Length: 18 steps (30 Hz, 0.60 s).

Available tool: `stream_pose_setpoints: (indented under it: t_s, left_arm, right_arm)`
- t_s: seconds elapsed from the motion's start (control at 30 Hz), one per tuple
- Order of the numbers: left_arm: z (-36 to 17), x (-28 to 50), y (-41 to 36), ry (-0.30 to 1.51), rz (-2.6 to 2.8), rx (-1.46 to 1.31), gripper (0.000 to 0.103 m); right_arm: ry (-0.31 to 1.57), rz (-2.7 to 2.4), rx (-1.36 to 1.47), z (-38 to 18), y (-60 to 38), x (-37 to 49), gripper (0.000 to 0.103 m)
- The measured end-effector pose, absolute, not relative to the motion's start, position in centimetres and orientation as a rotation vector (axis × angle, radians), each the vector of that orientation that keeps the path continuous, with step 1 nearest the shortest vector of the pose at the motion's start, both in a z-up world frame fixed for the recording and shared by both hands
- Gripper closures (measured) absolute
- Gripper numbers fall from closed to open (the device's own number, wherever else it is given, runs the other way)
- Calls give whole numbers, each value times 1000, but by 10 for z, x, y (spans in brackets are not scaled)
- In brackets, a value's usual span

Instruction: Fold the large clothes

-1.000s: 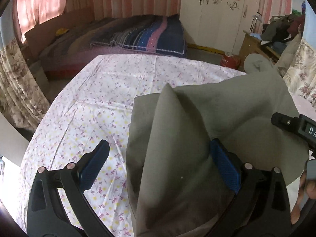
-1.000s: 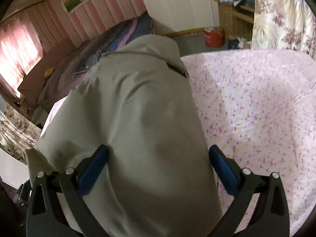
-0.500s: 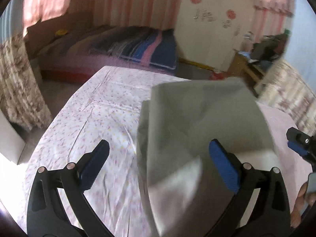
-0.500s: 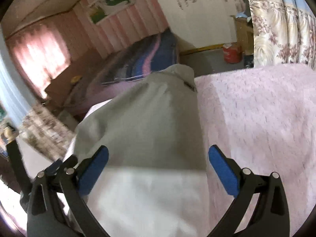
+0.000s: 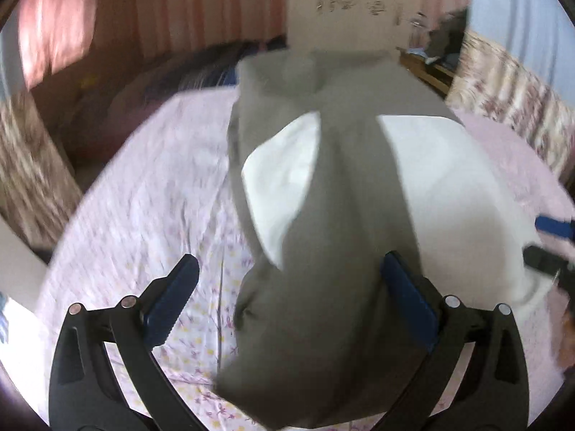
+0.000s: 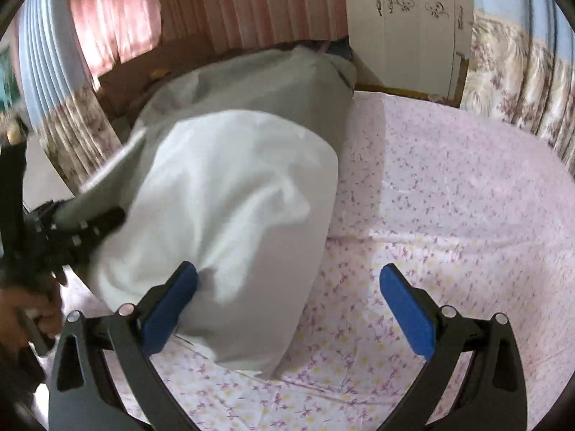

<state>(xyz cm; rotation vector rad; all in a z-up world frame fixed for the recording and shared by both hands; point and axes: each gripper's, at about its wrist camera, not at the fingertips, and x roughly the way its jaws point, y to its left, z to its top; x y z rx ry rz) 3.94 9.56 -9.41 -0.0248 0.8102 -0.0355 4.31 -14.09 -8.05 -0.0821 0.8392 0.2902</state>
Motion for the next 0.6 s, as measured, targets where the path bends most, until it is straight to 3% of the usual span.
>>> stream_pose_setpoints:
  t_s: [0.23, 0.43, 0.6]
  left_arm:
    - [-93, 36, 93, 780, -38, 9, 3]
    - [-20, 46, 106, 664, -65, -58, 3]
    - [20, 127, 99, 634, -24, -6, 3]
  right_arm:
    - [850, 338, -21, -80, -151, 53, 2]
    - [617, 276, 64, 0, -180, 96, 2]
    - [599, 218, 51, 20, -165, 183, 2]
